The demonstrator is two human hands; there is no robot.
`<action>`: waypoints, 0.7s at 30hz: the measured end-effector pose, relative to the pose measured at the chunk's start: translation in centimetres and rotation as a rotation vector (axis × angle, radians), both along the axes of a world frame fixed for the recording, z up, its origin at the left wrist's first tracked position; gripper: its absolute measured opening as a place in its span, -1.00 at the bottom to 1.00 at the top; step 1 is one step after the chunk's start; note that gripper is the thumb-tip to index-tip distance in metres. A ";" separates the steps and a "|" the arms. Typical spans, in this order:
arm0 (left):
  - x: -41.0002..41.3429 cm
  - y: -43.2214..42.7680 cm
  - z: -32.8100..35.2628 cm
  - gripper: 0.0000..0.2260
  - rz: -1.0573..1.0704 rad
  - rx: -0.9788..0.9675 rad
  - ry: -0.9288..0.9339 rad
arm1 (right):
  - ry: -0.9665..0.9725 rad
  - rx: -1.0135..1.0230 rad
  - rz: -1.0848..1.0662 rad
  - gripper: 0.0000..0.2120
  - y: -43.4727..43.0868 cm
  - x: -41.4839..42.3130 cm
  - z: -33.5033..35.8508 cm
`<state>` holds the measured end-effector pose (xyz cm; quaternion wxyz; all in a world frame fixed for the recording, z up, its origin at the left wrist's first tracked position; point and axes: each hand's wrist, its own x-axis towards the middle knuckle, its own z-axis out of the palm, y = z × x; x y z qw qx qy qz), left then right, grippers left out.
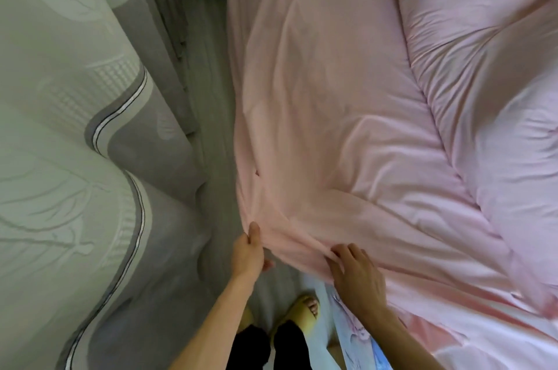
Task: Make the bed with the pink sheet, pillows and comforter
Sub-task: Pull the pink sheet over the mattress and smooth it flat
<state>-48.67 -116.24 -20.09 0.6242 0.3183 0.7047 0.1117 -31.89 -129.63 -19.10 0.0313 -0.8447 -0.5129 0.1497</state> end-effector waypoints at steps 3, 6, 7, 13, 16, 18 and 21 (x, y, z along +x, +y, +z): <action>-1.0 0.6 -0.2 -0.49 0.176 -0.029 0.008 | -0.011 0.160 -0.094 -0.90 -0.3 0.5 -0.6; -1.5 0.7 0.2 -0.54 0.287 -0.229 -0.213 | 0.038 0.240 -0.180 -0.91 0.1 -0.1 0.0; -1.5 0.4 0.5 -0.54 0.223 -0.297 -0.286 | 0.067 0.277 -0.196 -0.90 0.2 -0.6 0.2; -1.9 -1.6 0.6 -0.67 -0.263 -0.373 -0.284 | 0.260 0.074 0.044 -0.53 -0.8 -5.1 -0.7; -2.4 -1.4 1.1 -0.73 -0.274 -0.341 -0.285 | 0.192 -0.067 0.119 -0.37 -1.0 -6.9 -2.0; -2.9 -1.2 1.2 -0.80 -0.265 -0.306 -0.266 | 0.140 -0.036 0.079 -0.53 -0.8 -7.3 -2.5; -3.8 0.2 1.3 -0.85 -0.162 -0.197 -0.148 | 0.072 0.064 0.045 -0.72 0.0 -7.0 -2.5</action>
